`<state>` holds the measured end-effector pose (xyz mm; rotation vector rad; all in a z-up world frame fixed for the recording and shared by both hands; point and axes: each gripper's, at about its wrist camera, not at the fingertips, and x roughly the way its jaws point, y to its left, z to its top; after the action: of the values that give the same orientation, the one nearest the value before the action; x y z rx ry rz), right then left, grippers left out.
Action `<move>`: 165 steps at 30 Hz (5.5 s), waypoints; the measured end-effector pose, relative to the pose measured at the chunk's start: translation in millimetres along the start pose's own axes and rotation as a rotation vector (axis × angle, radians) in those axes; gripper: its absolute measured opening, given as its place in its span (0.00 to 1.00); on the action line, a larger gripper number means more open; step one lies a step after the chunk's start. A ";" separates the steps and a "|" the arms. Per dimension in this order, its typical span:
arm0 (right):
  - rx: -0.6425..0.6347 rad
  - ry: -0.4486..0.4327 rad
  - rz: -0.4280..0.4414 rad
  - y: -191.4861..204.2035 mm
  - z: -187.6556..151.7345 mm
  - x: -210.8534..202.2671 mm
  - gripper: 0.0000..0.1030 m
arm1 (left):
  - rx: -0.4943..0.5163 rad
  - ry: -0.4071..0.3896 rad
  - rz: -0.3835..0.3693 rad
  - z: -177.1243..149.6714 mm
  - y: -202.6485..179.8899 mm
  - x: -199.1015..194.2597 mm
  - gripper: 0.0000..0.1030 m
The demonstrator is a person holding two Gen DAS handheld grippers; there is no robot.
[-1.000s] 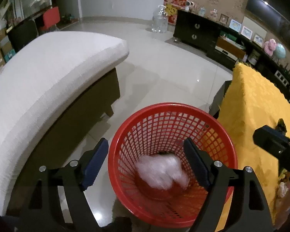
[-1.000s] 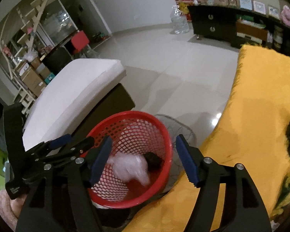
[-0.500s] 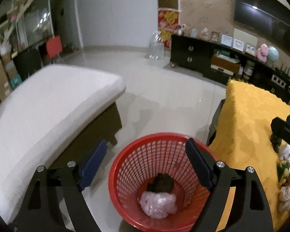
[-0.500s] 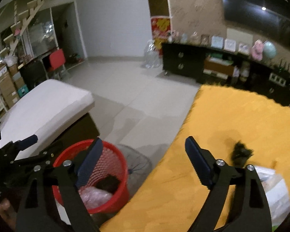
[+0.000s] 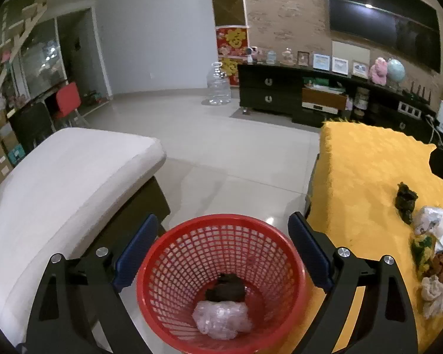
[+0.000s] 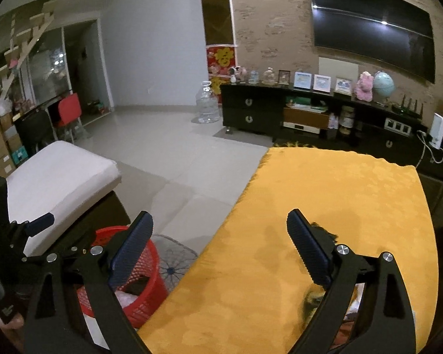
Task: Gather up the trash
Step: 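Withdraw both open tools from the basket back toward the table, then grasp the black crumpled plastic bag on the table with the left tool, then grasp the white printed packet on the table with the right tool, then carry the black bag with the left tool while the right tool carries the packet to the basket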
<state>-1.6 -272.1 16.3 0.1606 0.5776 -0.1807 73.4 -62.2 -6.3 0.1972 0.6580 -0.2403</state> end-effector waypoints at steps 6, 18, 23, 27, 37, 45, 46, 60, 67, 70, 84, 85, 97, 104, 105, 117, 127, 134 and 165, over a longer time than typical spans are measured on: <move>0.026 0.000 -0.034 -17.4 -2.7 -6.2 0.87 | 0.024 0.002 -0.024 0.1 -17.3 -1.4 0.84; 0.091 0.021 -0.107 -54.4 -14.3 -14.6 0.87 | 0.063 0.041 -0.094 3.9 -55.7 5.1 0.84; 0.150 0.042 -0.149 -85.2 -21.9 -21.2 0.87 | 0.072 0.070 -0.153 15.2 -78.1 10.1 0.84; 0.207 0.056 -0.187 -114.5 -29.2 -28.7 0.87 | 0.097 0.102 -0.212 27.5 -103.4 19.6 0.84; 0.375 0.059 -0.278 -182.7 -45.7 -45.6 0.87 | 0.216 0.180 -0.399 49.1 -196.5 55.3 0.84; 0.423 0.068 -0.296 -205.2 -50.3 -42.6 0.87 | 0.276 0.250 -0.522 39.0 -267.6 91.0 0.84; 0.425 0.071 -0.294 -206.0 -50.9 -41.5 0.87 | 0.278 0.261 -0.532 37.2 -272.5 94.3 0.84; 0.448 0.117 -0.281 -212.2 -60.3 -27.7 0.87 | 0.241 0.400 -0.592 12.2 -295.5 145.5 0.51; 0.439 0.125 -0.278 -211.7 -61.2 -23.5 0.87 | 0.243 0.368 -0.597 11.9 -293.6 140.4 0.35; 0.430 0.128 -0.278 -212.9 -60.2 -19.8 0.87 | 0.229 0.352 -0.587 16.0 -284.2 135.7 0.34; 0.351 0.200 -0.169 -185.8 -53.6 29.4 0.87 | 0.177 0.195 -0.468 45.2 -211.8 93.4 0.34; 0.334 0.214 -0.166 -182.1 -53.0 38.1 0.87 | 0.182 0.183 -0.451 45.3 -206.7 90.5 0.34; 0.217 0.317 -0.222 -158.3 -55.4 101.2 0.87 | 0.171 0.137 -0.383 51.1 -161.4 85.8 0.34; 0.230 0.301 -0.271 -163.2 -55.7 99.4 0.87 | 0.157 0.151 -0.373 50.3 -150.9 90.6 0.34; 0.228 0.292 -0.272 -164.2 -53.9 97.2 0.87 | 0.154 0.152 -0.373 50.7 -150.0 90.9 0.34; 0.281 0.431 -0.146 -194.6 -57.4 120.6 0.86 | 0.153 0.154 -0.387 51.2 -150.2 90.6 0.34; 0.137 0.529 -0.073 -166.1 -64.7 119.8 0.56 | 0.150 0.159 -0.384 49.2 -150.6 90.3 0.34; 0.131 0.543 -0.089 -167.3 -70.0 116.6 0.30 | 0.151 0.157 -0.381 49.5 -150.9 89.7 0.34; 0.133 0.098 -0.124 -124.4 6.0 4.8 0.26 | 0.133 -0.035 -0.343 65.9 -114.4 12.1 0.34</move>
<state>-21.2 -394.8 6.1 0.2635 0.6742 -0.3337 88.6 -190.1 25.2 0.2063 0.6396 -0.6169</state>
